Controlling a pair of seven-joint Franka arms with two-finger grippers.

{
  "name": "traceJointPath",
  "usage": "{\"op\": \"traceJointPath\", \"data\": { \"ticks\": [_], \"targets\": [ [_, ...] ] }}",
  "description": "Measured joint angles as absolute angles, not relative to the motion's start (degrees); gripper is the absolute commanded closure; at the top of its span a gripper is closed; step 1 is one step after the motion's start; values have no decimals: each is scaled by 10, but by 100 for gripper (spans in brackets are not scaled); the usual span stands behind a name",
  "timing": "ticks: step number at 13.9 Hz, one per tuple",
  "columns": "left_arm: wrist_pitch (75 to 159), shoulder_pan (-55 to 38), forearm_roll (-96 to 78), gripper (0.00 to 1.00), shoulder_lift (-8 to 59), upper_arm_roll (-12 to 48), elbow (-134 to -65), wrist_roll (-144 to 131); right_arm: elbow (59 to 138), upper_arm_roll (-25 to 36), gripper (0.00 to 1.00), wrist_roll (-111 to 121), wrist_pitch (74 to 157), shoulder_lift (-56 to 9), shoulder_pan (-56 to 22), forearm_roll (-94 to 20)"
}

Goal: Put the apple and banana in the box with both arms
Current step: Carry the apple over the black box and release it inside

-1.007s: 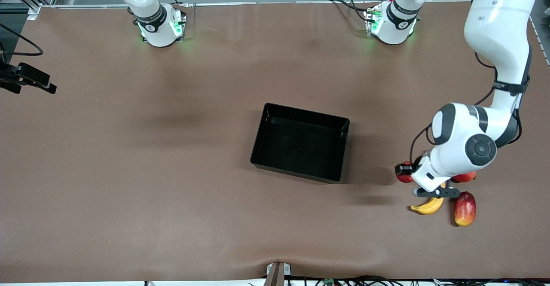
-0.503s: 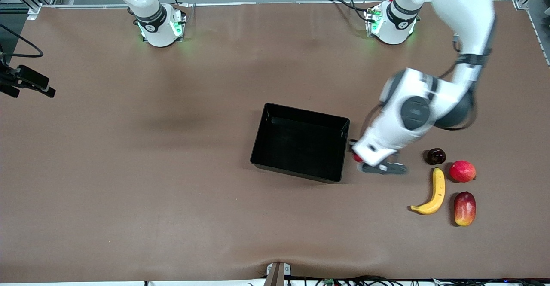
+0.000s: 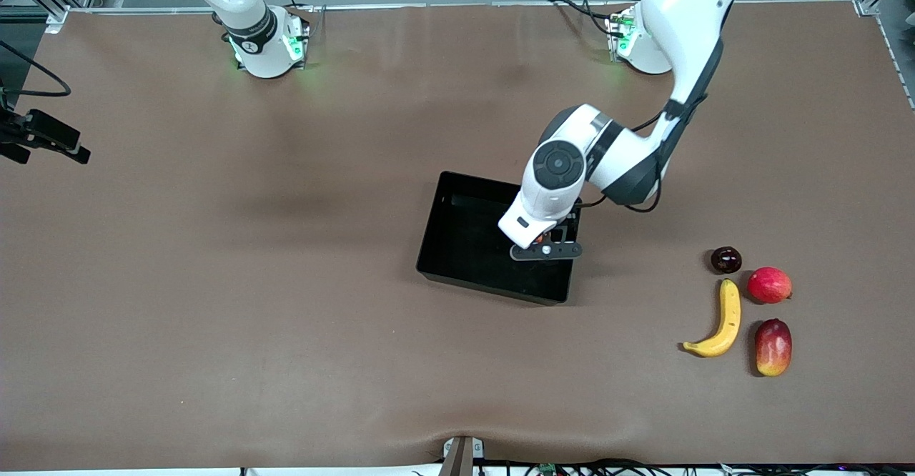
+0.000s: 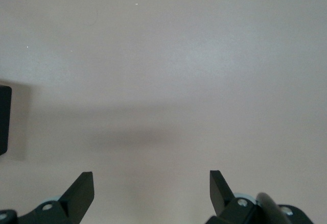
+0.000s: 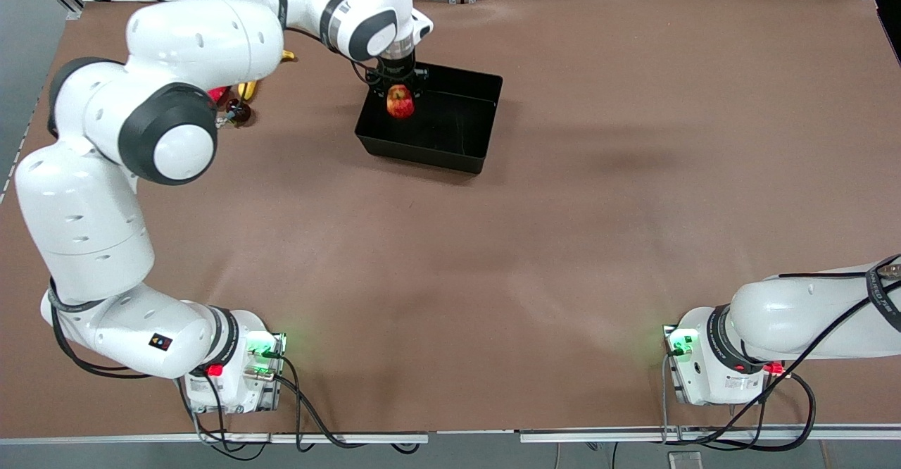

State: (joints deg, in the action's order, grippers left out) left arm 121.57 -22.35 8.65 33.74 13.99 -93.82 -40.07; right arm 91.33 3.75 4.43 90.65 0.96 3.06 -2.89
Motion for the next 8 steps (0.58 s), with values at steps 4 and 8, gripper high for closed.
{"op": "traceJointPath", "data": {
  "ticks": [4, 8],
  "targets": [
    [1235, -224, 87, 86, 383, 138, -939, -401, 914, 37, 0, 44, 906, 9, 31, -28],
    [1241, -229, 87, 0, 401, 139, -936, -404, 914, 38, 0, 44, 906, 9, 33, -27]
  ]
}}
